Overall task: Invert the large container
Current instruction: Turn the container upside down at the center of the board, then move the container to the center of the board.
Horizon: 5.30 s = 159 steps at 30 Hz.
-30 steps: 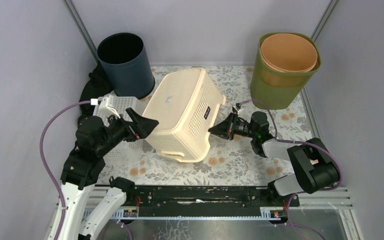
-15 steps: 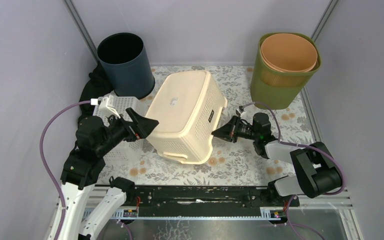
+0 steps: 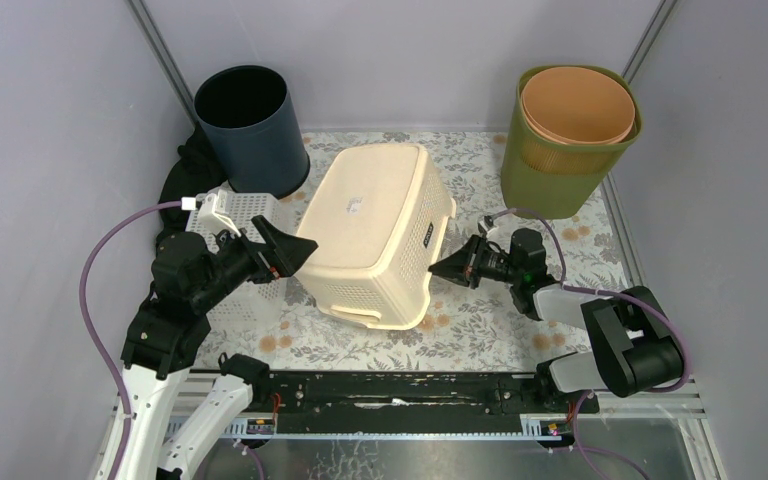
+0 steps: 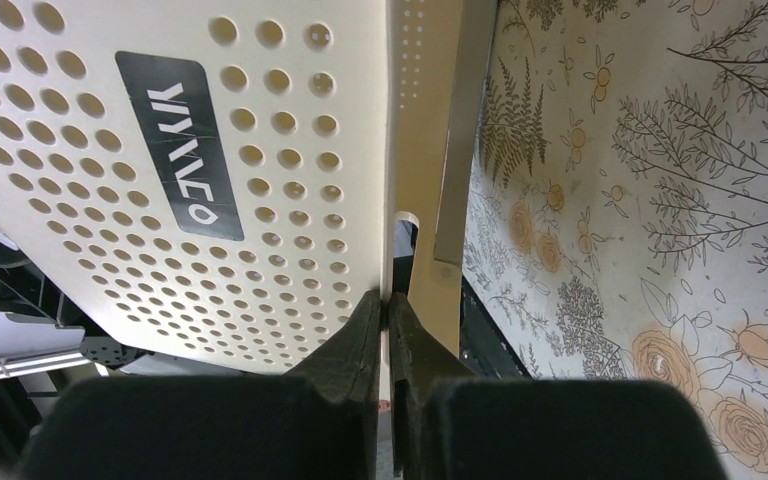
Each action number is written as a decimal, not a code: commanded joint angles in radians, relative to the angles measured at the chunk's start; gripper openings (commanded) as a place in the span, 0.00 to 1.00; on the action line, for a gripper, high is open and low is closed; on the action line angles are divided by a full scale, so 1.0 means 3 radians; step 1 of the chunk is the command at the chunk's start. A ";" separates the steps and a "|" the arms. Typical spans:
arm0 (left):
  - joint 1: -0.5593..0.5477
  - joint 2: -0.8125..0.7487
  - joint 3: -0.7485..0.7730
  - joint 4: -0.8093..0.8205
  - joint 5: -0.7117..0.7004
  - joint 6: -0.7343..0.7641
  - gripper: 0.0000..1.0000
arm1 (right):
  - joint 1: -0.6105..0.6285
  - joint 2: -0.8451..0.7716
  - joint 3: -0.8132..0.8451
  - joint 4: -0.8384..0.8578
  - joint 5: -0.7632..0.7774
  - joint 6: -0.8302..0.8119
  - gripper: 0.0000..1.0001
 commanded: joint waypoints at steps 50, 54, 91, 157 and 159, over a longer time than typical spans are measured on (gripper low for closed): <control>-0.0012 -0.0034 -0.0133 0.0287 0.0070 -0.0032 1.00 | -0.0225 0.0034 -0.0322 0.0419 -0.0248 -0.0085 0.04; -0.0010 -0.0031 -0.0132 0.0284 0.0076 -0.0032 1.00 | -0.0235 0.0088 -0.0363 0.0521 -0.0253 -0.0061 0.04; -0.0010 0.0015 -0.0235 0.0347 0.0121 -0.0022 1.00 | -0.0414 0.0814 -0.0652 0.1345 -0.0345 0.0011 0.02; -0.0015 0.0031 -0.1248 0.0732 0.0523 -0.0376 1.00 | -0.0480 0.2264 -0.0522 0.2777 -0.0433 0.0458 0.43; -0.0018 0.0071 -0.1262 0.0787 0.0536 -0.0389 1.00 | -0.0480 0.2249 -0.0513 0.2763 -0.0431 0.0467 0.46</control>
